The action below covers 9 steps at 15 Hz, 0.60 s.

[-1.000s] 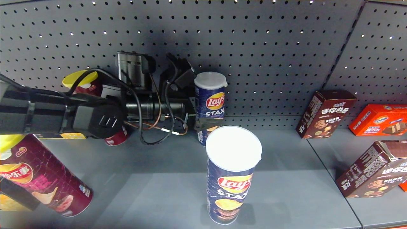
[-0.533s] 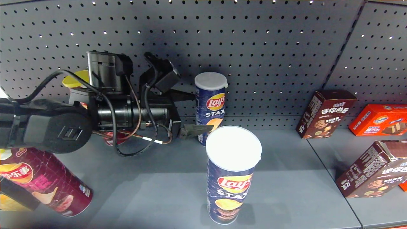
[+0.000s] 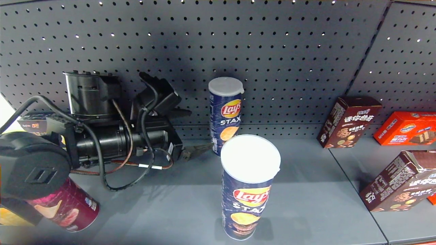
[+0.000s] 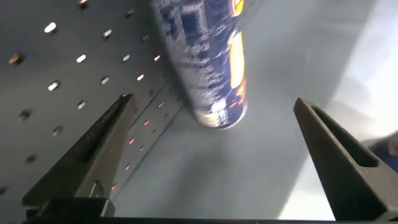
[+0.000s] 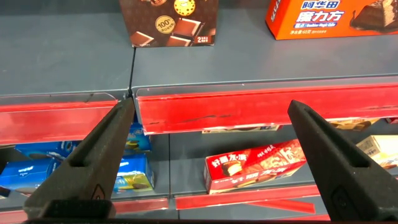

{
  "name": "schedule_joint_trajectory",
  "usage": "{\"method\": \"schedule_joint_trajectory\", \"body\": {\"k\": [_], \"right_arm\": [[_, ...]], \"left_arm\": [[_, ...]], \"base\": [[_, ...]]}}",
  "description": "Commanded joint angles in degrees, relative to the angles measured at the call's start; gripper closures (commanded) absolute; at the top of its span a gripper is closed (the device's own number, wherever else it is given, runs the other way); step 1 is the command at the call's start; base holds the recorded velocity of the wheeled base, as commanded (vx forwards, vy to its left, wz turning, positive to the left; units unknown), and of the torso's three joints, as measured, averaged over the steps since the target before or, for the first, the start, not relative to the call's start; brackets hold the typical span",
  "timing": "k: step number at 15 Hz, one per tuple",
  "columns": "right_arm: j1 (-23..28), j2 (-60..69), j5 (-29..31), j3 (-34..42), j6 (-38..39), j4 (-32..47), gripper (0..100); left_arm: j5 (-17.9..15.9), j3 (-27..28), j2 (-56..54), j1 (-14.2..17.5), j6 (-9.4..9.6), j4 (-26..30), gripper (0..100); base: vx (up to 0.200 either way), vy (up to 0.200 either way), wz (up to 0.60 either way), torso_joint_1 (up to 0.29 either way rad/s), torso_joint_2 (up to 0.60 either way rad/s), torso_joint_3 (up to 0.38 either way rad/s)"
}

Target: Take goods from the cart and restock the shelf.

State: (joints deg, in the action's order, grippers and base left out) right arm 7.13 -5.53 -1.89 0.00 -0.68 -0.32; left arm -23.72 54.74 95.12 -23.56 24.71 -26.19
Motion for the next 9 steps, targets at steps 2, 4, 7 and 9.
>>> {"method": "schedule_joint_trajectory", "body": {"k": [2,4,7,9], "right_arm": [[-0.01,-0.09,-0.04,0.0,-0.02,-0.03,0],[-0.01,-0.09,-0.04,0.0,-0.02,-0.03,0],[-0.01,0.0,-0.04,0.0,-0.02,-0.03,0],[-0.01,-0.09,-0.04,0.0,-0.02,-0.03,0]], "left_arm": [[3.24,-2.7,-0.82,-1.75,-0.19,-1.68,0],[6.85,-3.14,-0.73,-3.24,-0.36,-2.03,0],[10.72,-3.06,-0.2,-3.86,-2.21,-2.12,0],[14.76,-2.62,1.91,-4.47,-3.62,-4.75,0]], "base": [[0.0,0.0,0.0,0.0,0.0,0.0],[0.0,0.0,0.0,0.0,0.0,0.0],[0.0,0.0,0.0,0.0,0.0,0.0],[0.0,0.0,0.0,0.0,0.0,0.0]]}}
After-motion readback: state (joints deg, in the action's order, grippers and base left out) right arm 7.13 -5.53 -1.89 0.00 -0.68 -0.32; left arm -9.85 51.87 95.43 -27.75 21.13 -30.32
